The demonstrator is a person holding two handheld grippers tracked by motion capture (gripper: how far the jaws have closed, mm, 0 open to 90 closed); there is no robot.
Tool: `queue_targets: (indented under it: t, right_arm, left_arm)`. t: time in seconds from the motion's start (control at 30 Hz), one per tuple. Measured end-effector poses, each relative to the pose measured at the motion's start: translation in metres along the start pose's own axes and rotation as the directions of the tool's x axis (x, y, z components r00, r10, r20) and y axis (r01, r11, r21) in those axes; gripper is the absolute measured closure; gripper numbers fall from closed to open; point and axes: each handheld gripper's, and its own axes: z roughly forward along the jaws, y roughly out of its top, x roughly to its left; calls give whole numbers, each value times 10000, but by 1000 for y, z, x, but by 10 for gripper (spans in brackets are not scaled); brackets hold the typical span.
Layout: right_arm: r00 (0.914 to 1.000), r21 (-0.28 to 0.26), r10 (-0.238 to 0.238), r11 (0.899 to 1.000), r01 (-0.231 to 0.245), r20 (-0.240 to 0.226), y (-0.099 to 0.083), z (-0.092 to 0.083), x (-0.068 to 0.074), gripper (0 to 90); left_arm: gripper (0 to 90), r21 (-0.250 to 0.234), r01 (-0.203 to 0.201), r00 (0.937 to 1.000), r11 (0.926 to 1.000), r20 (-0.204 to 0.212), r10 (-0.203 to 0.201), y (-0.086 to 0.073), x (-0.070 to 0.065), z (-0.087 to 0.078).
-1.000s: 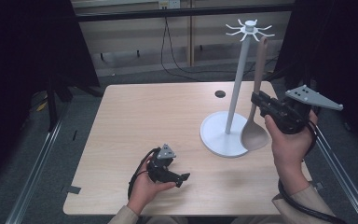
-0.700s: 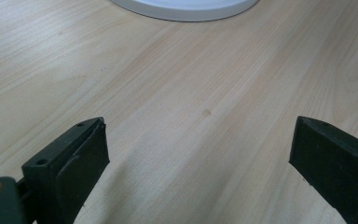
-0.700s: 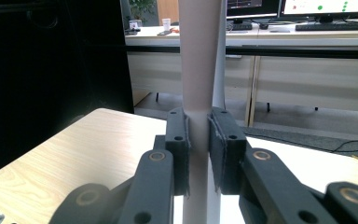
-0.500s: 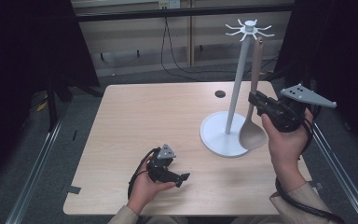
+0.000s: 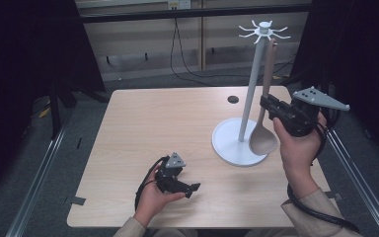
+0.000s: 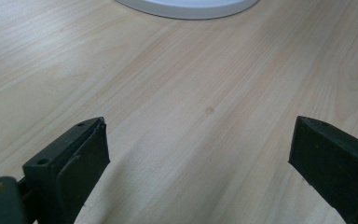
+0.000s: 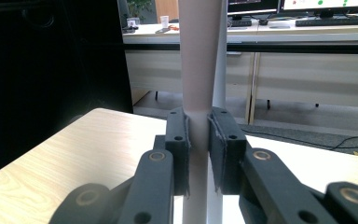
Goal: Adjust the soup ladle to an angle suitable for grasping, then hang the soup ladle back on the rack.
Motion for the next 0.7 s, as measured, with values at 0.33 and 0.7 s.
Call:
queue_targets:
  t: [0.33, 0.7]
  right_arm:
    - [10000, 5, 86, 10000, -86, -19, 0, 7, 1, 791]
    - [9999, 16, 140, 9999, -140, 41, 0, 12, 1, 789]
  left_arm:
    - [48, -44, -42, 10000, 10000, -56, 41, 0, 1, -1]
    - [48, -28, -16, 10000, 10000, -73, 15, 1, 0, -1]
